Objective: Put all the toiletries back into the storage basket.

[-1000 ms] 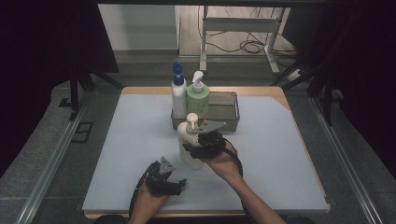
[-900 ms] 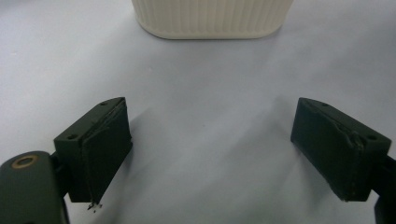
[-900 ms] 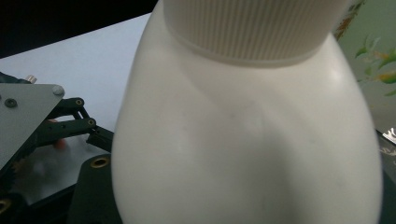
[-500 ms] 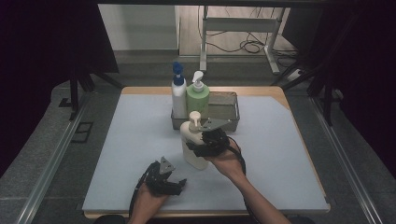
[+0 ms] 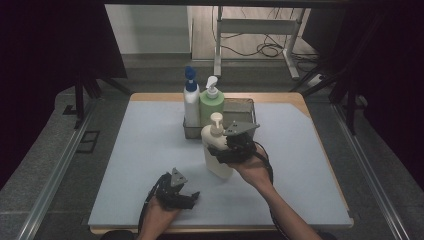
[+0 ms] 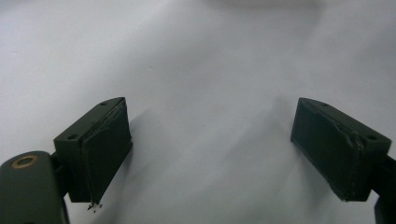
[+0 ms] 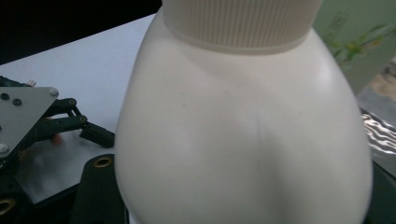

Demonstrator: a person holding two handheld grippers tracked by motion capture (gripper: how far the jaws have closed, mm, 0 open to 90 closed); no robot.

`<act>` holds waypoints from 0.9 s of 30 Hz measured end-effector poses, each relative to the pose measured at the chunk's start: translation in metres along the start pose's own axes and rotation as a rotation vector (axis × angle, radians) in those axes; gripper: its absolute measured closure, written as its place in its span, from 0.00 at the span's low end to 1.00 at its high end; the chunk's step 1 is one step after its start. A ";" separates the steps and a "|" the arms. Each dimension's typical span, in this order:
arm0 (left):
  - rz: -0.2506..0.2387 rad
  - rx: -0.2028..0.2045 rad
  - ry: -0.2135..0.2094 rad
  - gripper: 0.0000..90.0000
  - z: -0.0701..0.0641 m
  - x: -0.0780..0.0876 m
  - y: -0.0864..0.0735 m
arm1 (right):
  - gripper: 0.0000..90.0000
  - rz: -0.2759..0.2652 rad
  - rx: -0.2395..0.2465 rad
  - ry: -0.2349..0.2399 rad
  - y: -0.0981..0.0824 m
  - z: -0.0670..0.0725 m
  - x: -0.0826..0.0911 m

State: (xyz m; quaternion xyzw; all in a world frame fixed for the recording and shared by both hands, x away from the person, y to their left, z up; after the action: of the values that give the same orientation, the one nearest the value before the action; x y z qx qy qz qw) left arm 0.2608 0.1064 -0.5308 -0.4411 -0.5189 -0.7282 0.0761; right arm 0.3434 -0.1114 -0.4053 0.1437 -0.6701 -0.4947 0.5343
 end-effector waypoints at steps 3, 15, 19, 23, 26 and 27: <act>-0.001 0.001 0.000 0.13 0.000 0.000 0.000 | 0.43 -0.004 -0.002 -0.011 0.002 -0.004 0.008; -0.001 0.002 -0.001 0.13 0.000 0.000 0.000 | 0.43 -0.034 -0.029 -0.051 0.010 -0.022 0.035; -0.001 0.002 -0.001 0.13 0.000 0.000 0.000 | 0.43 -0.039 -0.036 -0.073 0.014 -0.027 0.044; 0.000 0.002 -0.001 0.13 0.000 0.000 0.000 | 0.43 -0.045 -0.035 -0.095 0.018 -0.033 0.051; 0.000 0.002 -0.001 0.13 0.000 0.000 0.000 | 0.43 -0.050 -0.043 -0.108 0.020 -0.038 0.056; 0.000 0.002 -0.001 0.13 0.000 0.000 0.000 | 0.43 -0.052 -0.043 -0.114 0.021 -0.040 0.057</act>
State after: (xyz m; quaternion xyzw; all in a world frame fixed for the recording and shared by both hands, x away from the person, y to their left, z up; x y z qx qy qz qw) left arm 0.2609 0.1063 -0.5308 -0.4414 -0.5197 -0.7275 0.0764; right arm 0.3630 -0.1634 -0.3576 0.1210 -0.6846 -0.5303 0.4852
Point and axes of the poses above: each handheld gripper's, and its own axes: x roughly backward along the jaws, y roughly out of its top, z roughly to its left, the point moved 1 cm from there along -x, roughly forward along the jaws, and after that the axes turned 8 degrees about y, right-handed, at the moved point
